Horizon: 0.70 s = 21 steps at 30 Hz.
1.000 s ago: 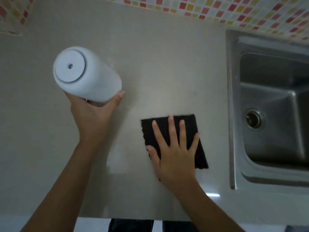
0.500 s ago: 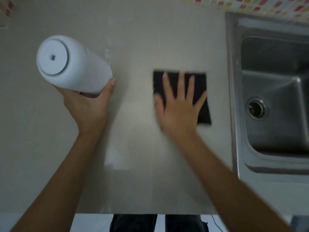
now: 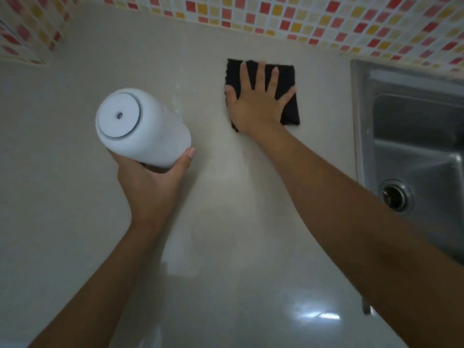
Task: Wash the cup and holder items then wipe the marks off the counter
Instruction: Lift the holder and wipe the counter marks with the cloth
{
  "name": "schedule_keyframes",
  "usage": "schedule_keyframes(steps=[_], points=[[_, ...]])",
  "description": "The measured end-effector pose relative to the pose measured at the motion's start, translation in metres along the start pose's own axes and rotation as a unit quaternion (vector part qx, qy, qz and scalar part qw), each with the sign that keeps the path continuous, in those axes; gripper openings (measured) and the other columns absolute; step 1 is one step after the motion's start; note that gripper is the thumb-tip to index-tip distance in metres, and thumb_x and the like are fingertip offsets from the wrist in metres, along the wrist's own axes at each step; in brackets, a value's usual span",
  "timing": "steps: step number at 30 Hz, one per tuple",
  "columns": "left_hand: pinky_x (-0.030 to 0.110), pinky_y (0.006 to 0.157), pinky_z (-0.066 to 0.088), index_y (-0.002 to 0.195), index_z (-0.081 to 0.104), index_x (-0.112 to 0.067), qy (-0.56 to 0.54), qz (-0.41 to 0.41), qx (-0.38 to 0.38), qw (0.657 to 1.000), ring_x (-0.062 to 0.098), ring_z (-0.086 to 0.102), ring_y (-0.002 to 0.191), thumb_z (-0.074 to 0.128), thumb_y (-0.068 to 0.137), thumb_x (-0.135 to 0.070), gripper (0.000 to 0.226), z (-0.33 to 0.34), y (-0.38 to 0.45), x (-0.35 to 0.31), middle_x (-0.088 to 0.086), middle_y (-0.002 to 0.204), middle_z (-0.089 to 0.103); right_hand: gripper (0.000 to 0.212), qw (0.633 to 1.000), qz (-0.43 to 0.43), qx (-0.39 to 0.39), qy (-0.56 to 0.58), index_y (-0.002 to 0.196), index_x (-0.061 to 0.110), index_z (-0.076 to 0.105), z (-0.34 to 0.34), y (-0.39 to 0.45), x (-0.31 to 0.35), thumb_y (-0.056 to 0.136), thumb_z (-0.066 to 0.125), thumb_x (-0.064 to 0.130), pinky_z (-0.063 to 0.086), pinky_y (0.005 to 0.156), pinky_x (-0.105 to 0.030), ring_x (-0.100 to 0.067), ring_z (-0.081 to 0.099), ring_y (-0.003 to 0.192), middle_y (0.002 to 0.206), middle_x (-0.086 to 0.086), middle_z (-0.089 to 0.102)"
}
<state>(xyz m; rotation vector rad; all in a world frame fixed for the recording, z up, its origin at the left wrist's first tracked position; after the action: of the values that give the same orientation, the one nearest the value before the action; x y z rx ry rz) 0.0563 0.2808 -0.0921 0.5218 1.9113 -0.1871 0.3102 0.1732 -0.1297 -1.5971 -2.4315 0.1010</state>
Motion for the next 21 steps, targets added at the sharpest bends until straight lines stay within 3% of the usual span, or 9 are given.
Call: schedule_keyframes(steps=[3,6,9,12,14,18,21], points=[[0.031,0.103,0.047,0.136,0.040,-0.008,-0.003,0.005,-0.001,1.000,0.004,0.055,0.119,0.085,0.064,-0.049,0.094,-0.001,0.000,-0.003,-0.003,0.131,0.057,0.067,0.999,0.037,0.007,0.000,0.154,0.026,-0.006,-0.006,0.031,0.004,0.097,0.008,0.059,-0.010,0.106,-0.072,-0.034,-0.013,0.147,0.162,-0.006,-0.012],[0.033,0.104,0.047,0.137,0.039,-0.008,-0.004,0.005,-0.004,1.000,0.006,0.055,0.121,0.085,0.065,-0.048,0.094,-0.002,0.002,-0.004,-0.002,0.133,0.056,0.066,1.000,0.016,-0.025,-0.001,0.155,0.026,-0.001,0.001,-0.007,0.007,0.097,0.010,0.057,-0.008,0.107,-0.070,-0.033,-0.010,0.148,0.163,-0.006,-0.006],[0.034,0.104,0.046,0.137,0.039,-0.009,-0.013,-0.015,-0.029,0.999,0.006,0.055,0.120,0.085,0.065,-0.049,0.094,-0.005,0.003,-0.001,0.000,0.133,0.057,0.065,0.998,-0.010,-0.069,-0.006,0.155,0.028,0.012,0.009,-0.109,0.010,0.097,0.019,0.055,0.001,0.107,-0.070,-0.035,0.002,0.148,0.163,-0.007,0.008],[0.035,0.104,0.046,0.136,0.040,-0.012,-0.016,-0.026,-0.039,0.999,0.006,0.055,0.120,0.084,0.067,-0.048,0.090,-0.006,0.003,0.000,-0.003,0.132,0.056,0.068,0.997,-0.073,-0.032,-0.015,0.153,0.030,0.022,0.031,-0.251,0.009,0.092,0.036,0.056,0.011,0.105,-0.073,-0.038,0.013,0.147,0.161,-0.009,0.016],[0.037,0.102,0.048,0.134,0.042,-0.013,-0.018,-0.024,-0.022,0.999,0.007,0.057,0.118,0.085,0.067,-0.046,0.086,-0.003,0.004,0.001,-0.003,0.130,0.058,0.069,0.995,-0.089,-0.016,-0.030,0.150,0.034,0.029,0.037,-0.301,-0.008,0.087,0.043,0.058,0.016,0.102,-0.076,-0.039,0.023,0.144,0.159,-0.009,0.022],[0.037,0.101,0.049,0.134,0.044,-0.012,0.007,-0.015,0.010,1.000,0.010,0.058,0.118,0.084,0.067,-0.047,0.086,0.003,0.001,0.000,0.000,0.130,0.060,0.063,0.994,-0.099,-0.029,-0.038,0.151,0.038,0.023,0.024,-0.236,-0.045,0.093,0.034,0.059,0.010,0.106,-0.073,-0.036,0.015,0.147,0.161,-0.006,0.018],[0.037,0.101,0.049,0.134,0.044,-0.010,0.010,-0.009,0.009,1.000,0.010,0.059,0.118,0.084,0.067,-0.048,0.087,0.003,0.002,-0.001,0.002,0.129,0.060,0.061,0.997,-0.029,-0.063,-0.043,0.152,0.040,0.014,0.002,-0.129,-0.089,0.096,0.020,0.061,0.006,0.109,-0.071,-0.033,0.008,0.148,0.162,-0.003,0.013]])
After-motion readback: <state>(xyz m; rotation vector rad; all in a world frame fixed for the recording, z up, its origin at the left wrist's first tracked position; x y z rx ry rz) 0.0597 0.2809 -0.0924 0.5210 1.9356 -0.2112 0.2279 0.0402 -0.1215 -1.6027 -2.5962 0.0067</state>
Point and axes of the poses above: each hand's wrist, its own y-axis towards the middle knuckle, its own z-axis out of the palm, x = y × z, the point moved 8 cm from there along y, towards the middle knuckle
